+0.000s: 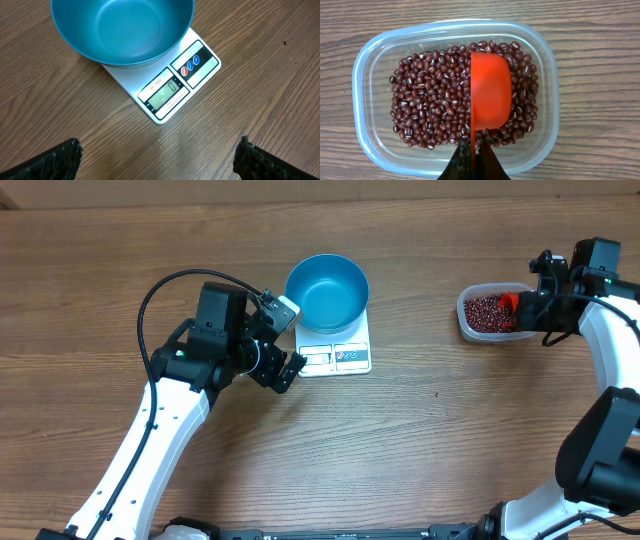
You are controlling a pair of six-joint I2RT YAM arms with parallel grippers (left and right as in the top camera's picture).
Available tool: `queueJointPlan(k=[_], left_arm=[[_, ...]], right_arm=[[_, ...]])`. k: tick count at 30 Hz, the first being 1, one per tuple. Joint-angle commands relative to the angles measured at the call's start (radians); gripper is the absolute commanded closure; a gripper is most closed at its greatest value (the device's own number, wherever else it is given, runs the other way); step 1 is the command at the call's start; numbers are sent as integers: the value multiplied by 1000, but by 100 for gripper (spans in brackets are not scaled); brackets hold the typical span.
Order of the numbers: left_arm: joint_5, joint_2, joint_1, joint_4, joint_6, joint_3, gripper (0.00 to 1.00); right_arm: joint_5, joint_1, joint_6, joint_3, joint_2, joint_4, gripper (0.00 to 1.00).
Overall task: Scoop item into bowl and weigh 150g on scale
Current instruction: 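Dip the red scoop into the beans and scoop them up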
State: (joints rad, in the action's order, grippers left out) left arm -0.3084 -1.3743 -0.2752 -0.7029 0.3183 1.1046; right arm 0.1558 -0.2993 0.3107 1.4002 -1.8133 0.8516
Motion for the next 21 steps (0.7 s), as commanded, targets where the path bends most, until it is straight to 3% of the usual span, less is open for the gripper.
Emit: queueJointPlan(k=[1, 21], left_arm=[[-21, 15, -7, 1, 23, -2, 0], [-21, 15, -7, 1, 23, -2, 0]], right_arm=[[17, 0, -3, -25, -13, 2, 96], [325, 1, -3, -143, -13, 9, 96]])
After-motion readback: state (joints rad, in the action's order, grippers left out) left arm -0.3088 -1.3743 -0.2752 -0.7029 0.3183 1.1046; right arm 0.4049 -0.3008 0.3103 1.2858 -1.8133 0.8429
